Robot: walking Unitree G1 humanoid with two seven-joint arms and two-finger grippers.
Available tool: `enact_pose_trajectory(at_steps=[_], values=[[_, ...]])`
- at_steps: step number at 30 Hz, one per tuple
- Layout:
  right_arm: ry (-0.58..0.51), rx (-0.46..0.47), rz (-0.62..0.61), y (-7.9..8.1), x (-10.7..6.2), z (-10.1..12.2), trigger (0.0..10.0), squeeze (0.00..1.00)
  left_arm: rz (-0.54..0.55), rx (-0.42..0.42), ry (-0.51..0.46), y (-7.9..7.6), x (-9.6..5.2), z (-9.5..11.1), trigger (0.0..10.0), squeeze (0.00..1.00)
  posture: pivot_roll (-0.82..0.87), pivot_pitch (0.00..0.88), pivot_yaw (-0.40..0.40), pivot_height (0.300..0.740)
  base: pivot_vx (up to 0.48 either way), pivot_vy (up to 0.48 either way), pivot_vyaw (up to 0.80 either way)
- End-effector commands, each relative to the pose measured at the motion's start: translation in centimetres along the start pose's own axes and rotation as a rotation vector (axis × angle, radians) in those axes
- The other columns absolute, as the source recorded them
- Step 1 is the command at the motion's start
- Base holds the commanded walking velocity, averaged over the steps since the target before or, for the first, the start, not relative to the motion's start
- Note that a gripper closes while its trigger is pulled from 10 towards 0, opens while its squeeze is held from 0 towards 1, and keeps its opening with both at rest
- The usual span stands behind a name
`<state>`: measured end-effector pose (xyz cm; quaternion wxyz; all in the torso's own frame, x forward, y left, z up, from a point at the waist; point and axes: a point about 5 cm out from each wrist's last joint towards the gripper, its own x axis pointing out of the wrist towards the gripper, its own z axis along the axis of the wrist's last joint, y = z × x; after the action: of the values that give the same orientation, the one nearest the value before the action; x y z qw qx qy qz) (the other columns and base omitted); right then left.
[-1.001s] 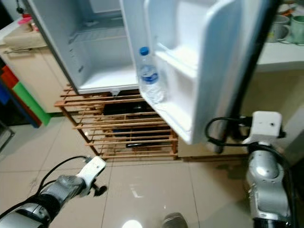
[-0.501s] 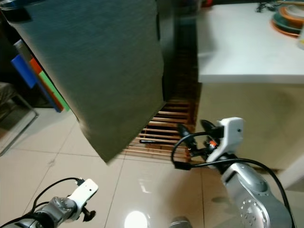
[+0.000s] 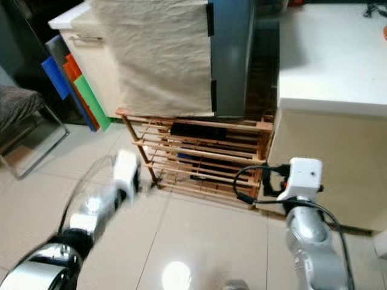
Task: Restocking fridge
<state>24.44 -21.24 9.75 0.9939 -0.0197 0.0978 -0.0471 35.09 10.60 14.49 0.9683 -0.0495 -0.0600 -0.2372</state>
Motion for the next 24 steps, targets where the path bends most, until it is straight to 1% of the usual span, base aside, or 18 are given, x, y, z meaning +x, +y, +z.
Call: enact_pose_trajectory(at_steps=[1,2,4,7,8,9,11,12,13,15,16,18,24], values=[[-0.01,-0.004,-0.008,0.1,0.1,-0.1,10.0,0.0,0.023,-0.012,0.017,0.2,-0.7,-0.4,10.0,0.0,-0.22,0.0,0.154,0.74,0.0,0.0,0.0],[-0.018,-0.006,-0.011,0.2,0.2,-0.1,10.0,0.0,0.023,0.007,-0.004,0.0,-0.5,0.2,10.0,0.0,-0.21,0.0,0.153,0.74,0.0,0.0,0.0],[-0.034,-0.002,-0.015,0.1,0.4,0.0,10.0,0.0,0.055,0.024,-0.036,0.4,-0.3,1.3,10.0,0.0,-0.21,0.0,0.152,0.74,0.0,0.0,0.0],[-0.045,0.003,-0.018,0.0,0.4,0.2,10.0,0.0,0.065,0.001,-0.062,0.6,-0.2,1.8,10.0,0.0,-0.21,0.0,0.152,0.74,0.203,0.0,0.0],[-0.057,0.008,-0.021,0.0,0.5,0.4,10.0,0.0,0.103,0.023,-0.056,1.2,-0.3,2.0,10.0,0.0,-0.21,0.0,0.152,0.74,0.364,0.311,0.0],[-0.068,0.01,-0.021,-0.1,0.6,0.5,10.0,0.0,0.133,0.004,-0.058,1.8,-0.4,2.2,10.0,0.0,-0.2,0.0,0.148,0.74,0.375,0.296,0.0],[-0.082,0.012,-0.016,0.0,0.7,0.7,10.0,0.0,0.182,-0.02,-0.041,2.5,-0.7,2.1,10.0,0.0,-0.2,0.0,0.145,0.74,0.379,0.296,0.0],[-0.084,0.008,-0.01,0.2,0.7,0.6,10.0,0.0,0.192,-0.039,-0.036,2.6,-0.9,2.2,10.0,0.0,-0.2,0.0,0.145,0.74,0.375,0.296,0.0],[-0.084,0.008,-0.01,0.2,0.7,0.6,10.0,0.0,0.192,-0.039,-0.036,2.6,-0.9,2.2,10.0,0.0,-0.2,0.0,0.145,0.74,0.375,0.296,0.0],[-0.087,0.005,-0.003,0.4,0.7,0.5,10.0,0.0,0.229,-0.052,-0.002,2.9,-1.4,1.8,10.0,0.0,-0.2,0.0,0.145,0.74,0.375,0.298,0.0],[-0.087,0.005,-0.003,0.4,0.7,0.5,10.0,0.0,0.229,-0.052,-0.002,2.9,-1.4,1.8,10.0,0.0,-0.2,0.0,0.145,0.74,0.375,0.3,0.0],[-0.088,0.005,-0.002,0.6,0.7,0.3,10.0,0.0,0.248,-0.055,0.037,3.0,-1.8,1.3,10.0,0.0,-0.2,0.0,0.146,0.74,0.377,0.298,0.0],[-0.091,0.004,0.005,0.8,0.6,0.1,10.0,0.0,0.25,-0.052,0.06,3.2,-1.6,1.1,10.0,0.0,-0.2,0.0,0.148,0.74,0.374,0.301,0.0]])
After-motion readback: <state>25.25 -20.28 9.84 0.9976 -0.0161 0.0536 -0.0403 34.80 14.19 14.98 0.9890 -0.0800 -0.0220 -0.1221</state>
